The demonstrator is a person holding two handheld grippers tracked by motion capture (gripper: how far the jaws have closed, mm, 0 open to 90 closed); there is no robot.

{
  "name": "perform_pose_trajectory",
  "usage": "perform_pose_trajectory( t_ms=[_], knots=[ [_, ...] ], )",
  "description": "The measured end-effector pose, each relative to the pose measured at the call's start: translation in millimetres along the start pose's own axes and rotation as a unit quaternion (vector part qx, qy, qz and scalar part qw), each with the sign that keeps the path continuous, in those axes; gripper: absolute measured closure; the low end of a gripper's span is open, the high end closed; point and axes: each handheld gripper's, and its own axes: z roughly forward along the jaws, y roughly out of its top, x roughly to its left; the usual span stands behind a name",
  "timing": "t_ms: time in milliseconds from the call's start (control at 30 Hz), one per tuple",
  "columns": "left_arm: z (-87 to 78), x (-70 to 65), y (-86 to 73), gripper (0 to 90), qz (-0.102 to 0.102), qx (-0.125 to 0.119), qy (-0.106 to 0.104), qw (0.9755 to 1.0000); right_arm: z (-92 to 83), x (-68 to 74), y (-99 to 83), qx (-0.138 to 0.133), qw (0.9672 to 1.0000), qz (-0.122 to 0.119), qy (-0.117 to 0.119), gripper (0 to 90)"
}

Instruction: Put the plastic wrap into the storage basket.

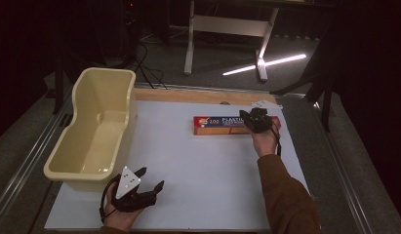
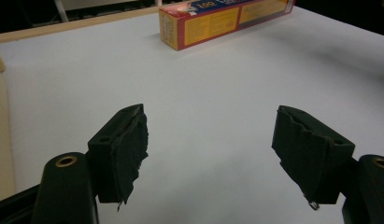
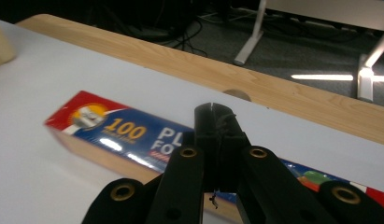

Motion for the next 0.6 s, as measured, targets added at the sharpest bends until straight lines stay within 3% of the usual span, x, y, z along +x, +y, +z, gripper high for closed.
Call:
perform_pose_trajectory(
  t_ms=[267,367,600],
  knots=[
    [-1.3,1.7,-0.5,26.4,-0.008,-0.004,0.0,1.0,22.0,-12.8,-1.2,0.02,0.9995,0.013,-0.022,90.0],
    [0.0,2.2,-1.2,26.3,-0.01,-0.003,-0.002,0.9999,33.9,-21.7,-6.8,0.043,0.9981,0.028,-0.034,90.0],
    [0.4,4.3,-2.0,26.3,-0.017,-0.003,-0.001,0.9999,48.7,-30.0,-6.3,0.056,0.9966,0.04,-0.045,90.0]
  ],
)
